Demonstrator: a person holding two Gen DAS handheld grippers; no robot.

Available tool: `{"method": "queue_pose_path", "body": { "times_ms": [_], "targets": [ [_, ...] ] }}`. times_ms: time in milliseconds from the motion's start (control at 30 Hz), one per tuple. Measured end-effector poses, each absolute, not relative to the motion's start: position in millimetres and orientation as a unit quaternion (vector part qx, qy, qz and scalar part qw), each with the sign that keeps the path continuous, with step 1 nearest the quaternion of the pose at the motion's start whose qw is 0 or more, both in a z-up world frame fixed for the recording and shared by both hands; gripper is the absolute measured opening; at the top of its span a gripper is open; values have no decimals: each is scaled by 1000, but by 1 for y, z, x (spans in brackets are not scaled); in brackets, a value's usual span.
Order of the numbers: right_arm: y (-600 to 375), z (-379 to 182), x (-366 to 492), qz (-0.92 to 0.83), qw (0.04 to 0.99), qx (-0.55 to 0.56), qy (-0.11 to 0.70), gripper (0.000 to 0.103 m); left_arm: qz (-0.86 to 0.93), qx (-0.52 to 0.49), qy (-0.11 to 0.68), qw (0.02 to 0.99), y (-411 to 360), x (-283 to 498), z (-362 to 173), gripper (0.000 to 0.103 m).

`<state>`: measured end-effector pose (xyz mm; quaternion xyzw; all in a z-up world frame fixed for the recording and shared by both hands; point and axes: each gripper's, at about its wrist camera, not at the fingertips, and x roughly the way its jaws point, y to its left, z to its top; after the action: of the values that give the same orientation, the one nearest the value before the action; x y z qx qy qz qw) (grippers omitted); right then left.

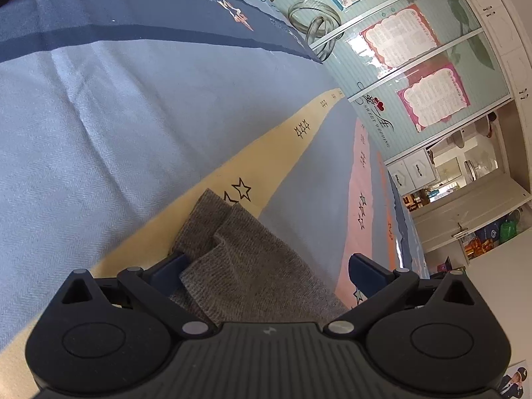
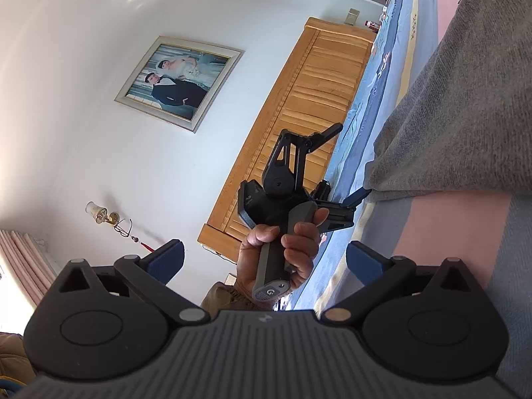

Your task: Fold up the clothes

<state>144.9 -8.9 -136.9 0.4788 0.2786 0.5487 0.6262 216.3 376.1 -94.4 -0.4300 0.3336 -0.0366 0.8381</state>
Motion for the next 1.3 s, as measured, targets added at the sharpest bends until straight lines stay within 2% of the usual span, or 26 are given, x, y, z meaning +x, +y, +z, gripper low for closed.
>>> {"method": "queue_pose_path", "body": {
  "times_ms": [67, 133, 333, 367, 400, 433, 867, 967, 1067, 1300],
  "targets": [
    [-9, -137, 145, 549, 626, 478, 279, 103, -56, -417, 342, 840, 372, 222, -95, 101],
    [-8, -138, 145, 550, 626, 477, 279, 103, -63, -390, 352, 849, 367, 226, -95, 93],
    [-7, -137, 144, 554, 626, 471, 282, 103, -51, -338, 372, 863, 366, 229, -93, 64],
    [-7, -137, 144, 554, 626, 470, 282, 103, -46, -329, 376, 865, 366, 230, -92, 45],
    [-7, -138, 144, 554, 626, 471, 282, 103, -41, -316, 380, 868, 365, 229, -91, 20],
    [-7, -138, 144, 554, 626, 471, 282, 103, -35, -300, 384, 873, 365, 229, -89, 11],
    [-9, -139, 144, 555, 622, 475, 282, 103, -1, -58, 363, 930, 314, 205, -50, 9],
    [-10, -139, 144, 555, 622, 475, 282, 103, 10, -51, 363, 930, 316, 202, -48, 9],
    [-9, -139, 144, 555, 622, 475, 282, 103, 41, -55, 377, 923, 325, 205, -56, 3],
    [-10, -138, 145, 556, 621, 475, 282, 103, 16, -77, 375, 923, 329, 203, -57, 2]
  ]
}}
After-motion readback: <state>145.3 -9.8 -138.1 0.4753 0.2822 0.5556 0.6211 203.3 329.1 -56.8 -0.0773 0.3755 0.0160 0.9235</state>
